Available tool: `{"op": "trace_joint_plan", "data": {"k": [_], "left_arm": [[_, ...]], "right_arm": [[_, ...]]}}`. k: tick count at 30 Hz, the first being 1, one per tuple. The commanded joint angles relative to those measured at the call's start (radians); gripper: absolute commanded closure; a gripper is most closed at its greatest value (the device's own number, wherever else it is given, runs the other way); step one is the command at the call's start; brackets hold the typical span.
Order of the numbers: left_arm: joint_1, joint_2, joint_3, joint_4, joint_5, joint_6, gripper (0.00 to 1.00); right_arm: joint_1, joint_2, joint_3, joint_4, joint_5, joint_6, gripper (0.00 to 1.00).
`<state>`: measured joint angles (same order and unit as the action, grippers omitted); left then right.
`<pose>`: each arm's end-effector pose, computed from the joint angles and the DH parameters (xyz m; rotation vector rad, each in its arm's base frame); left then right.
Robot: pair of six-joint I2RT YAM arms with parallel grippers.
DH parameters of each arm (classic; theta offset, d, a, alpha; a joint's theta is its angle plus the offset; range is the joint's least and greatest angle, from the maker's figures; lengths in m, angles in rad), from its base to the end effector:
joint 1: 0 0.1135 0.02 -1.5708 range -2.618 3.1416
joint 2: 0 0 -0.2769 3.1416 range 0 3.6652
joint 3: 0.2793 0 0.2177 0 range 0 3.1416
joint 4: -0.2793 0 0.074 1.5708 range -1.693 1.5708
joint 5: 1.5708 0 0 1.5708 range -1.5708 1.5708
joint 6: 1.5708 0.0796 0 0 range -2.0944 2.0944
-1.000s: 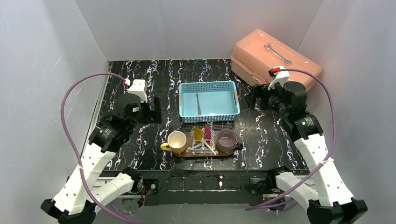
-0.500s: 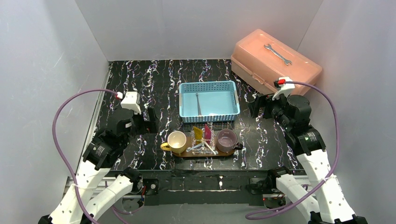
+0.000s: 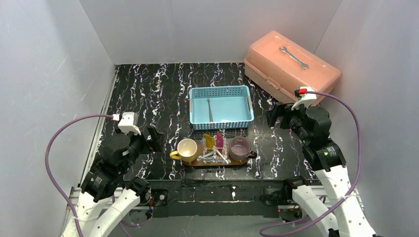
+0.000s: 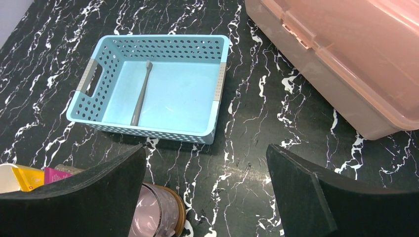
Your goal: Prepare toiletry sets of a toothbrush and toothpaste on the tray
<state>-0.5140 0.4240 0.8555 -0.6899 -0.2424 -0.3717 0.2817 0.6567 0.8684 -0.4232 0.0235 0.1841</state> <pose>0.0781 -0.0221 0.3308 -0.0411 1.8397 -0.4029 0.1377 0.0379 0.3530 -0.0704 1.7917 0.3139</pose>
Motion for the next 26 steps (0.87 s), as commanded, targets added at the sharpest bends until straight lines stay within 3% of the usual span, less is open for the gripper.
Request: {"op": "trace_joint_plan", "data": {"k": [1, 26], "left_arm": [[0.005, -0.049, -0.032, -0.001, -0.005, -0.013, 0.02], [0.005, -0.176, -0.081, -0.033, 0.001, -0.009, 0.02]], "right_arm": [[-0.003, -0.021, -0.002, 0.034, 0.004, 0.017, 0.02], [-0.001, -0.03, -0.036, 0.045, -0.083, 0.011, 0.02]]}}
